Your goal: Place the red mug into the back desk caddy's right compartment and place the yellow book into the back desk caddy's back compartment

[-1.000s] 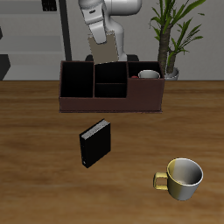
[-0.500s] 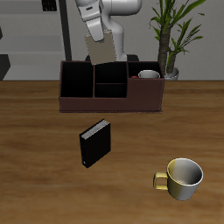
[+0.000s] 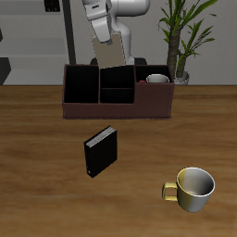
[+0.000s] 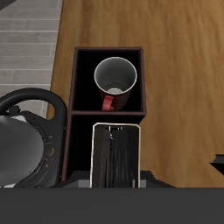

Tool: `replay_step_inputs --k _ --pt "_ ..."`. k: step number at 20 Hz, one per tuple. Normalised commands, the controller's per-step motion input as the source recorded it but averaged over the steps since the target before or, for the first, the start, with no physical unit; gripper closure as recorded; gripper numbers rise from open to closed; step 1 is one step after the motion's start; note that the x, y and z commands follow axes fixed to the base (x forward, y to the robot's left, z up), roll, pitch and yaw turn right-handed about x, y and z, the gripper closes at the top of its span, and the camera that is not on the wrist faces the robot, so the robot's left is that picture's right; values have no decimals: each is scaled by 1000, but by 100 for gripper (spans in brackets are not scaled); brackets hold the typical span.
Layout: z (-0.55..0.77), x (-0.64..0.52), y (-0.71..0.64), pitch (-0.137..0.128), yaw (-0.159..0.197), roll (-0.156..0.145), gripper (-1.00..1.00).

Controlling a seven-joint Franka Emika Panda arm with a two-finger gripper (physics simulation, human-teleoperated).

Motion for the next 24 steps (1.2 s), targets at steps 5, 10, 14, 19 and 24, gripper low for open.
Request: replay_step_inputs --k 5,10,14,19,24 --pt "-103 -20 174 15 -2 35 100" --pt "-101 -87 282 15 4 60 100" --pt "-31 -69 80 1 0 17 100" --pt "-123 -86 22 29 -19 4 100" --pt "-89 -139 92 20 -12 16 100"
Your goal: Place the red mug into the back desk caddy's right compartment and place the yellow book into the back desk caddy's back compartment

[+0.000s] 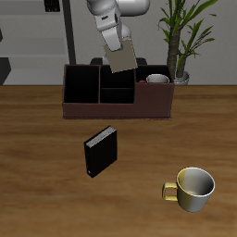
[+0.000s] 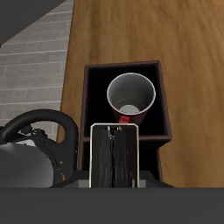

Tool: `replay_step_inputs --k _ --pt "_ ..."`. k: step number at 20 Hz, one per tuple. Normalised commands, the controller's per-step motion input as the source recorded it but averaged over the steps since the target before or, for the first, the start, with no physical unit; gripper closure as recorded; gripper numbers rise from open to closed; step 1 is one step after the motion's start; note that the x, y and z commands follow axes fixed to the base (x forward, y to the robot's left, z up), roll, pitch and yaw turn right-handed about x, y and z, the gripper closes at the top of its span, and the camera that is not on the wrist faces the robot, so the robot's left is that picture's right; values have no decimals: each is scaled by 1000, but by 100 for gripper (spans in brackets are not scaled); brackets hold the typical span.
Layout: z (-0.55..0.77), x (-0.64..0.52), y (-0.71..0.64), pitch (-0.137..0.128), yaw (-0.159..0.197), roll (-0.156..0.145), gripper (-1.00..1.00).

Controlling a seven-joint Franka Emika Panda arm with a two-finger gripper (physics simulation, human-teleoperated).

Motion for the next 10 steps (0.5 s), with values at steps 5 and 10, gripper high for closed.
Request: replay_step_inputs --k 5,10 --pt "-6 -26 84 12 -20 15 100" --pt "-47 -12 -18 11 -9 0 100"
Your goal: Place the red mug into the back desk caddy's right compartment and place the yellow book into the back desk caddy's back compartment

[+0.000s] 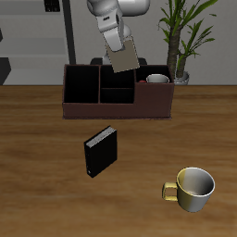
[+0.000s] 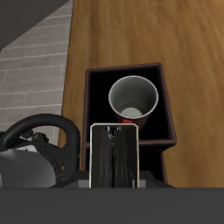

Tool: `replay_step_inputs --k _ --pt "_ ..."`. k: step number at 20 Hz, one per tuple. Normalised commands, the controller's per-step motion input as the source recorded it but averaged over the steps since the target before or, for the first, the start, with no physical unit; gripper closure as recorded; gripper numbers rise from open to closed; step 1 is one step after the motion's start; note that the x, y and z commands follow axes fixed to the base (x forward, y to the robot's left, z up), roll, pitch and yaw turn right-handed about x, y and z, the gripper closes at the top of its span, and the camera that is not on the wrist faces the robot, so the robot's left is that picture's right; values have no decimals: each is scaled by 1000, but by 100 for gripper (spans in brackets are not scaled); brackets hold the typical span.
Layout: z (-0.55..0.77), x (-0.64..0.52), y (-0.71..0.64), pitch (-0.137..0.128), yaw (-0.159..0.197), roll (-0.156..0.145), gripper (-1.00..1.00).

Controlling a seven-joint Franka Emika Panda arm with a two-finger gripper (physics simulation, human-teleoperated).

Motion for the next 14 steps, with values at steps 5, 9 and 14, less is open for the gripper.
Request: replay_step_inputs --k 5,9,14 --pt "-59 -49 7 10 -15 0 100" --pt "-243 -110 179 52 2 45 100" --pt "-85 -43 16 10 -22 -5 100"
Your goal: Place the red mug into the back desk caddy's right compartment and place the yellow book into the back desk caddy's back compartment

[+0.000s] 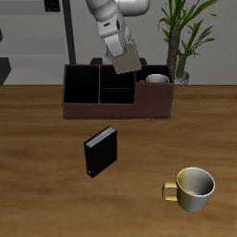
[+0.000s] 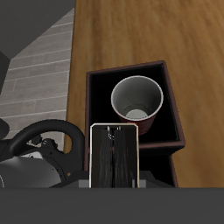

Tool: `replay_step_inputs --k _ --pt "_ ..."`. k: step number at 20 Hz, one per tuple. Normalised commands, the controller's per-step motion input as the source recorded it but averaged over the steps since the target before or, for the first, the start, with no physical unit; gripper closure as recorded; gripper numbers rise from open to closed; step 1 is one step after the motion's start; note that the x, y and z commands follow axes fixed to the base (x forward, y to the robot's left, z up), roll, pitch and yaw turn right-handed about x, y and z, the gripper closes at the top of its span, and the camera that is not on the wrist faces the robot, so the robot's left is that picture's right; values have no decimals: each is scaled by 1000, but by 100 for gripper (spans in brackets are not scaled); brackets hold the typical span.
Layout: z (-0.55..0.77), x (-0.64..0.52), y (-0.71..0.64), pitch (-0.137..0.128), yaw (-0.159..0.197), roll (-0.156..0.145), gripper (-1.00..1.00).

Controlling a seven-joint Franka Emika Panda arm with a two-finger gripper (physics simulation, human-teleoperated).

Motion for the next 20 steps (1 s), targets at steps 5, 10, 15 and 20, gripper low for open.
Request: replay_step_inputs --k 5,10,15,20 --pt "-176 -71 -20 52 5 3 100" --pt "-290 -63 -44 67 -29 -16 100" --pt "-179 -17 -34 53 2 -17 100" --pt "-133 -107 64 39 -4 3 100"
